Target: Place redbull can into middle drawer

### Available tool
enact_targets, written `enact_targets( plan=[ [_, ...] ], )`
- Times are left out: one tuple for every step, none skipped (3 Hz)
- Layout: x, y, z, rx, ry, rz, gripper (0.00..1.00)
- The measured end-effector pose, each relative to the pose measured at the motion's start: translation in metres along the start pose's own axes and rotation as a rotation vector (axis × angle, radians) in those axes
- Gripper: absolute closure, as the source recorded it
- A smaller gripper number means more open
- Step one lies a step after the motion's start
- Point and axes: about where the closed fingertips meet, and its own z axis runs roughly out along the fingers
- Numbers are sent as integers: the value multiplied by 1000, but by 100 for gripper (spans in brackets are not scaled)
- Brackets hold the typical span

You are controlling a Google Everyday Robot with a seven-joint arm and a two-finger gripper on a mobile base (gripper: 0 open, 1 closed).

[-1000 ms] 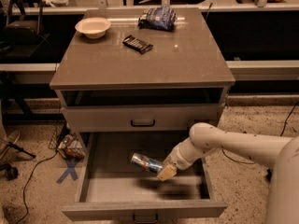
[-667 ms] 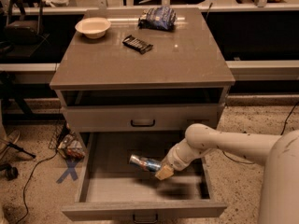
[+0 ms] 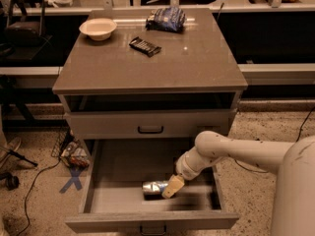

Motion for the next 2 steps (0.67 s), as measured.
enact_targets(
  plan=[
    [8, -6, -15, 35, 0, 20, 0],
    [23, -11, -49, 97, -7, 46, 0]
  ],
)
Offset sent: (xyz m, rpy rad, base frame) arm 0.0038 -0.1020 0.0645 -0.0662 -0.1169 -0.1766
